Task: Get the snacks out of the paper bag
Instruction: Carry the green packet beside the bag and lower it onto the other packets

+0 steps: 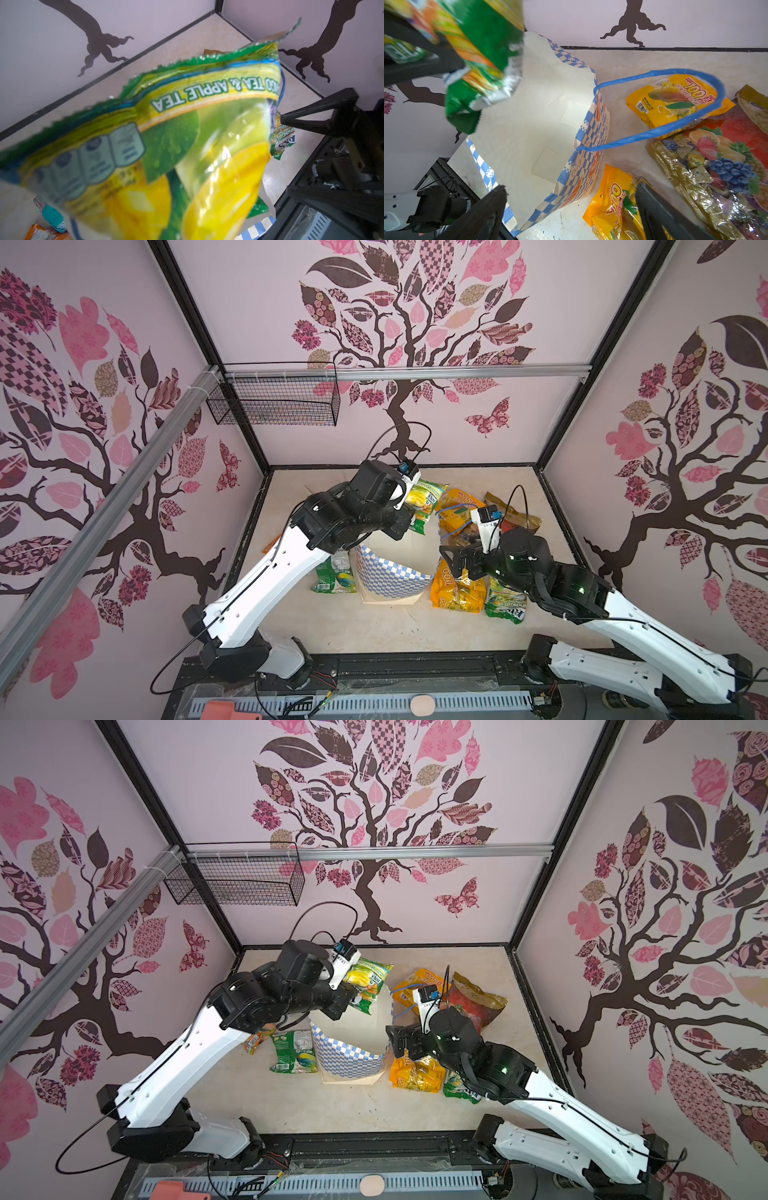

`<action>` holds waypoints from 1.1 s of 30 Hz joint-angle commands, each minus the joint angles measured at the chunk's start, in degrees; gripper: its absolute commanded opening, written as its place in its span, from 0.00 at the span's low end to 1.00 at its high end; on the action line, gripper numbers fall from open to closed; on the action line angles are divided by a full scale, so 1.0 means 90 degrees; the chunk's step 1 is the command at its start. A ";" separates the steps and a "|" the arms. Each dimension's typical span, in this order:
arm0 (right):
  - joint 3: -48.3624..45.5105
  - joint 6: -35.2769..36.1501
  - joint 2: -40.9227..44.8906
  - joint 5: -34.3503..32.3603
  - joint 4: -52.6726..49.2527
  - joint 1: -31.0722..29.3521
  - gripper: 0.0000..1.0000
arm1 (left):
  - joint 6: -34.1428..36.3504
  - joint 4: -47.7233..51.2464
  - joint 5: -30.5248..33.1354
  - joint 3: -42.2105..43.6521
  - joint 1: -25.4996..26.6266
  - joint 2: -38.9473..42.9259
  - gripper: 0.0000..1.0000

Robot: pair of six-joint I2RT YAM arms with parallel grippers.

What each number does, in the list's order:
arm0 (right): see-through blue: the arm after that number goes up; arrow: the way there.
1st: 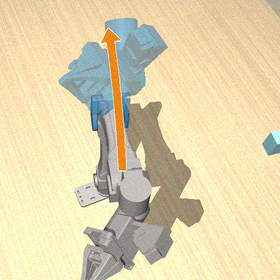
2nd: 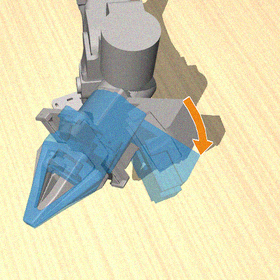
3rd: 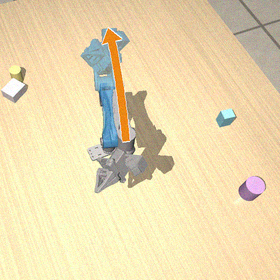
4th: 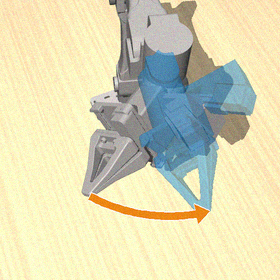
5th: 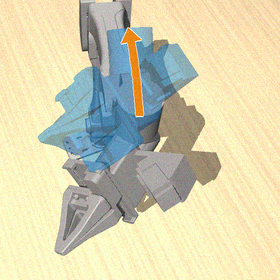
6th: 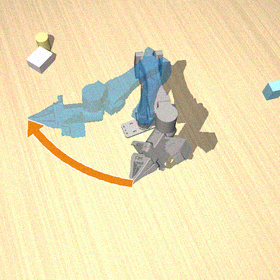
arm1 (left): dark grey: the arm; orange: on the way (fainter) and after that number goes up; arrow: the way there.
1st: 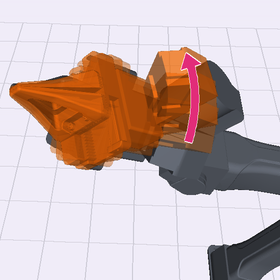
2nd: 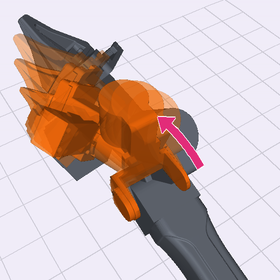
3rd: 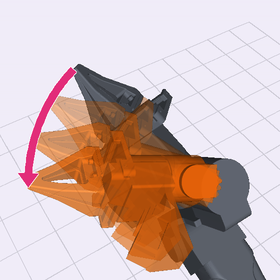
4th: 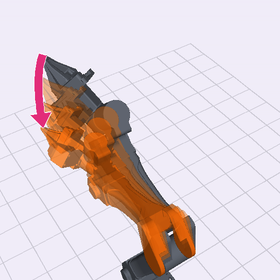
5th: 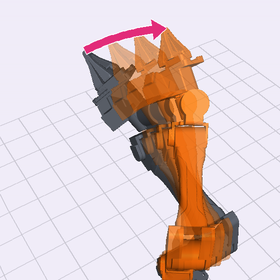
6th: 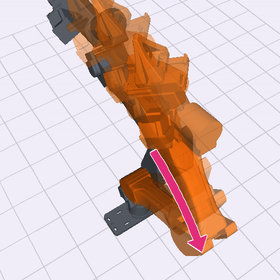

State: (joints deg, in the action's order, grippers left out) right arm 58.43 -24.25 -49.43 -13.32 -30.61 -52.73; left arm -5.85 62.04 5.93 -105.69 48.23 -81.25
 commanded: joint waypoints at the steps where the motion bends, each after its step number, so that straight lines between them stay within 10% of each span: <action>1: 0.0001 -0.0039 0.0080 -0.0121 0.0062 0.0013 1.00 | -0.0090 -0.0456 0.0414 -0.0239 -0.0004 0.0497 0.00; 8: -0.0048 -0.0031 0.0090 -0.0173 0.0199 0.0016 1.00 | -0.0500 -0.0210 0.1804 0.0222 -0.0475 0.1415 0.00; 14: -0.0050 -0.0001 0.0074 -0.0162 0.0207 0.0014 1.00 | -0.0936 0.0113 0.1076 0.1363 -0.2540 0.1878 0.00; 21: -0.0144 0.0019 0.0231 -0.0209 0.0140 0.0016 1.00 | -0.1441 -0.0316 -0.1445 0.3349 -0.5724 0.2111 0.00; 33: -0.0301 0.0097 0.0671 -0.0414 -0.0087 0.0020 1.00 | -0.3550 -0.0887 0.0001 0.5226 -0.6052 0.1160 0.00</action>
State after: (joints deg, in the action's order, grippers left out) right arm 56.42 -24.01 -44.64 -15.49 -29.76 -52.73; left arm -32.12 56.21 2.00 -60.77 -5.93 -69.89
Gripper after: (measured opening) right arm 0.997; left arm 0.083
